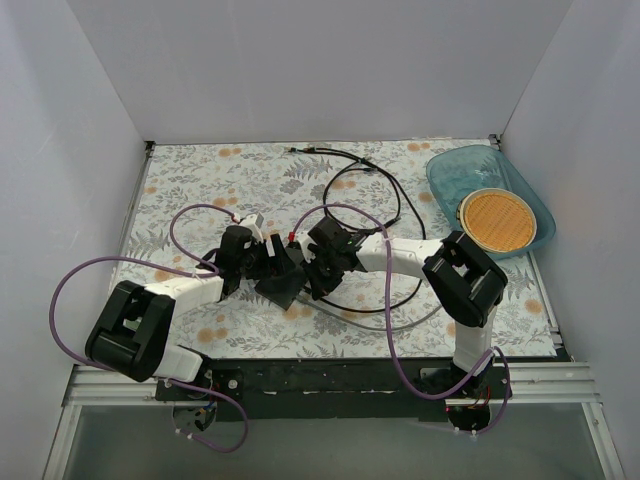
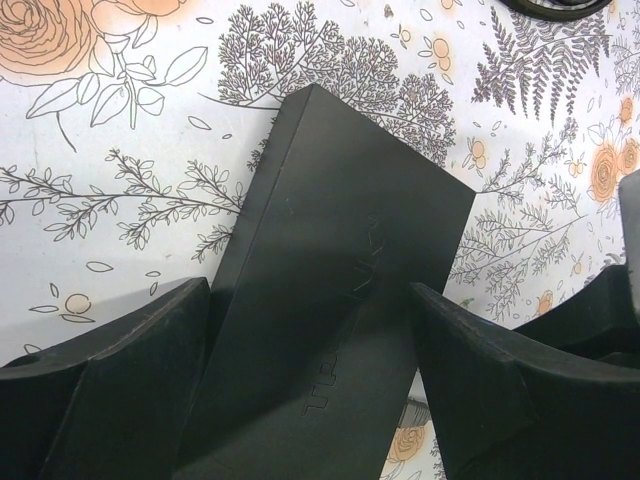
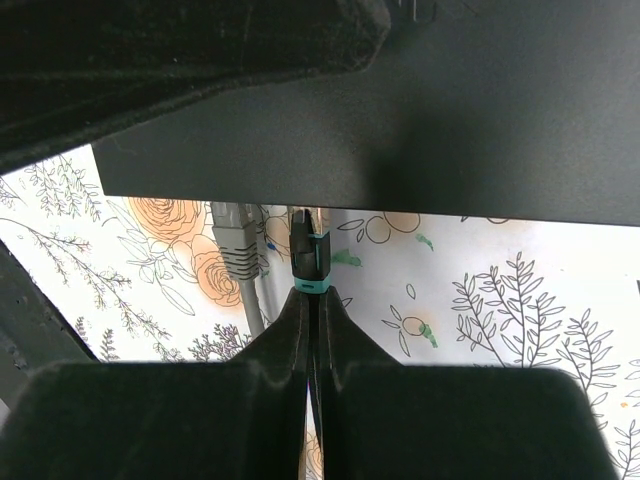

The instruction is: Insert the plug into the switch port

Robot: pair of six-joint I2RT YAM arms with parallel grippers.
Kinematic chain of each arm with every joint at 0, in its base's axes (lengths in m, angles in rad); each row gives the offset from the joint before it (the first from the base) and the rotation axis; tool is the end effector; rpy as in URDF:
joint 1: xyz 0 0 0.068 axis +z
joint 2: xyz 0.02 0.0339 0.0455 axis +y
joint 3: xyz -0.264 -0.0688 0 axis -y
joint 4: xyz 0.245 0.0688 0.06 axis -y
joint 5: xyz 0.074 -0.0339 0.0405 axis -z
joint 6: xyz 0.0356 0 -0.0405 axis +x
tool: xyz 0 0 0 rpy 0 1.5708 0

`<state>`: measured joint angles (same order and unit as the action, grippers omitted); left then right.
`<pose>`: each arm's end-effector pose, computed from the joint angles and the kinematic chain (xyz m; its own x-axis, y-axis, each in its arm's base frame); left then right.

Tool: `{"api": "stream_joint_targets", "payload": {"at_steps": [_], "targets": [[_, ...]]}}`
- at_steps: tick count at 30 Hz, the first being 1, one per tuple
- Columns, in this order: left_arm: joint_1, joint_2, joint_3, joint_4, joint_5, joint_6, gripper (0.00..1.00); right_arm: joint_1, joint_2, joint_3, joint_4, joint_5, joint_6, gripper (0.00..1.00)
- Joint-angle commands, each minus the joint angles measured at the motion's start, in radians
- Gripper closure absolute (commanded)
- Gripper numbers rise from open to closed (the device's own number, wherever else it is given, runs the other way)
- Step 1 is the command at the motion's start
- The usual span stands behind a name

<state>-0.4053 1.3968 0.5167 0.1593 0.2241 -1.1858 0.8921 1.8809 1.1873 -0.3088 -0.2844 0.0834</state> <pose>0.2343 -0.1091 0.1511 -0.7263 -0.6717 -0.1462 -0.3601 0.5530 -0.7514 0.2343 0.3064 0.1633 -0.5974 -0.6133 -0.5167 -0.7949 0.5380 0.2805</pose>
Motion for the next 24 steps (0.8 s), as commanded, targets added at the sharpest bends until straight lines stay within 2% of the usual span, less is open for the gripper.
{"api": "stream_joint_targets", "payload": {"at_steps": [1,14,17,18,22,24], "targets": [[-0.089,-0.039,0.0,0.002,0.251,-0.083,0.23,-0.007,0.014,0.055,0.37,0.025,0.007,0.99],[-0.158,-0.013,0.008,0.036,0.282,-0.135,0.23,-0.012,0.07,0.136,0.34,0.021,0.003,0.99],[-0.158,-0.018,0.02,-0.01,0.196,-0.147,0.23,-0.012,0.066,0.129,0.317,0.047,0.001,0.99],[-0.156,-0.016,0.038,-0.059,0.126,-0.147,0.22,-0.013,0.064,0.126,0.31,0.056,-0.001,0.99],[-0.15,0.002,0.089,-0.153,-0.02,-0.152,0.17,-0.018,0.052,0.103,0.27,0.083,0.001,0.99],[-0.144,0.018,0.117,-0.205,-0.052,-0.155,0.15,-0.018,0.044,0.081,0.255,0.083,0.006,0.99]]}}
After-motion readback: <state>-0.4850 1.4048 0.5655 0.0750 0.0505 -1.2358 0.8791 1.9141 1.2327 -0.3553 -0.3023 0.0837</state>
